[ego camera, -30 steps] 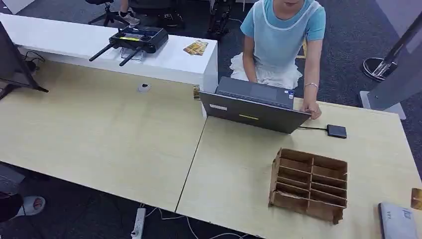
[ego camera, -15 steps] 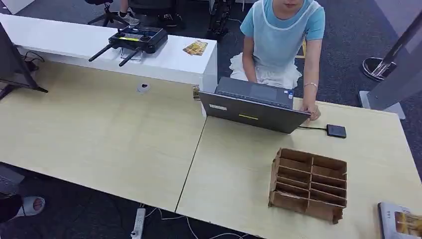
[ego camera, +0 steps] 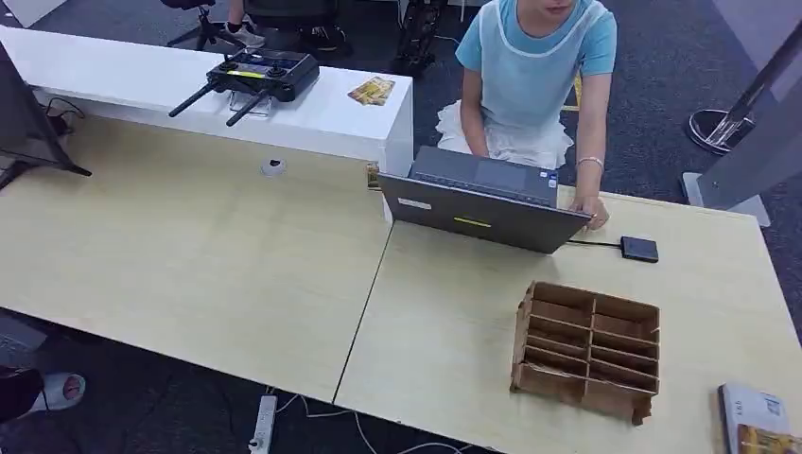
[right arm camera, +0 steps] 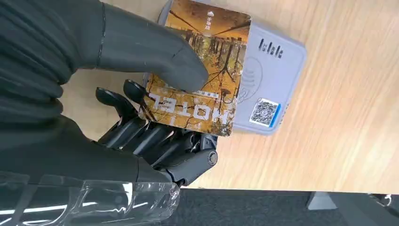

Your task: Pass the card to the sensor for recognition and then transmit it.

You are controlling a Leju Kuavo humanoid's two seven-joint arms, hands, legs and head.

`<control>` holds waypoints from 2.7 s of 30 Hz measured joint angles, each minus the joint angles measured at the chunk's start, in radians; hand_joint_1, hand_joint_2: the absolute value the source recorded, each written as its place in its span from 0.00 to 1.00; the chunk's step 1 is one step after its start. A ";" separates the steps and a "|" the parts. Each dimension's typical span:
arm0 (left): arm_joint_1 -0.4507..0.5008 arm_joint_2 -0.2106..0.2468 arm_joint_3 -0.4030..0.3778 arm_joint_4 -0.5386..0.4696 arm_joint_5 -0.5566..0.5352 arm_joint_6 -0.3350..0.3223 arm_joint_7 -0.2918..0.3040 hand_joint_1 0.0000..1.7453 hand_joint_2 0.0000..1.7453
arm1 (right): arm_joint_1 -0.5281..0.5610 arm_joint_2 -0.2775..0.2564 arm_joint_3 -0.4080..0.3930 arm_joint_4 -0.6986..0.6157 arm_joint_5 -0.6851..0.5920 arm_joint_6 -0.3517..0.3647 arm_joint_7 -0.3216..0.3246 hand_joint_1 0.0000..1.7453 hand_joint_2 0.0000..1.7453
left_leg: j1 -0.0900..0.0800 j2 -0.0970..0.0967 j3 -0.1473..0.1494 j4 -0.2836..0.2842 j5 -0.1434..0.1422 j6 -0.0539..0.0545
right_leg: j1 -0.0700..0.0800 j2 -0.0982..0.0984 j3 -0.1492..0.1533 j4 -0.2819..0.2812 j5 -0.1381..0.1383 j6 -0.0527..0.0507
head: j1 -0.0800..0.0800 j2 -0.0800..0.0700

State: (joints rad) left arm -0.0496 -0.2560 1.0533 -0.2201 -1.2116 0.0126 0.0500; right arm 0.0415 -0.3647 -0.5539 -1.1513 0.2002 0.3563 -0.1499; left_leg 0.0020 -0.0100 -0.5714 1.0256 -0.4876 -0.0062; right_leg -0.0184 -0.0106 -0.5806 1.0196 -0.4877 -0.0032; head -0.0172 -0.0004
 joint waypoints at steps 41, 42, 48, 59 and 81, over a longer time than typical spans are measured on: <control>0.000 0.000 0.024 0.000 -0.018 0.001 0.002 0.00 1.00 | -0.065 0.057 -0.026 0.042 0.077 -0.187 0.020 1.00 1.00 | 0.000 0.001 0.000 0.000 0.000 0.000 | 0.000 0.000 0.001 0.000 0.000 0.000 | 0.000 0.000; 0.000 0.000 0.024 0.000 -0.018 0.001 0.002 0.00 1.00 | -0.066 0.058 -0.026 0.039 0.074 -0.189 0.016 1.00 1.00 | 0.000 0.001 0.000 0.000 0.000 0.000 | 0.000 0.000 0.001 0.000 0.000 0.000 | 0.000 0.000; 0.000 0.000 0.026 0.000 -0.024 0.002 0.000 0.00 1.00 | -0.069 0.069 -0.023 -0.004 0.039 -0.203 0.001 1.00 1.00 | 0.000 0.001 0.000 0.000 0.000 0.000 | 0.000 0.000 0.001 0.000 0.000 0.000 | 0.000 0.000; 0.000 -0.003 0.039 0.000 -0.025 0.007 -0.001 0.00 1.00 | -0.101 0.067 -0.001 -0.168 0.079 -0.360 -0.009 1.00 1.00 | 0.000 0.001 0.000 0.000 0.001 0.000 | 0.000 0.000 0.001 0.000 0.000 0.000 | 0.000 0.000; -0.006 -0.006 0.048 0.000 -0.075 0.000 -0.001 0.00 1.00 | -0.467 -0.026 0.324 -0.242 0.568 -0.463 0.082 1.00 1.00 | 0.000 0.004 0.001 0.000 0.002 0.001 | 0.000 0.003 0.001 0.001 0.002 0.000 | 0.000 0.000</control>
State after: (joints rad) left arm -0.0560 -0.2621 1.1017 -0.2201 -1.2867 0.0126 0.0492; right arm -0.4258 -0.3910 -0.2302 -1.3932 0.7678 -0.1065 -0.0683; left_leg 0.0020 -0.0064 -0.5703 1.0258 -0.4855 -0.0057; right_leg -0.0185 -0.0080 -0.5797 1.0211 -0.4860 -0.0031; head -0.0172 0.0000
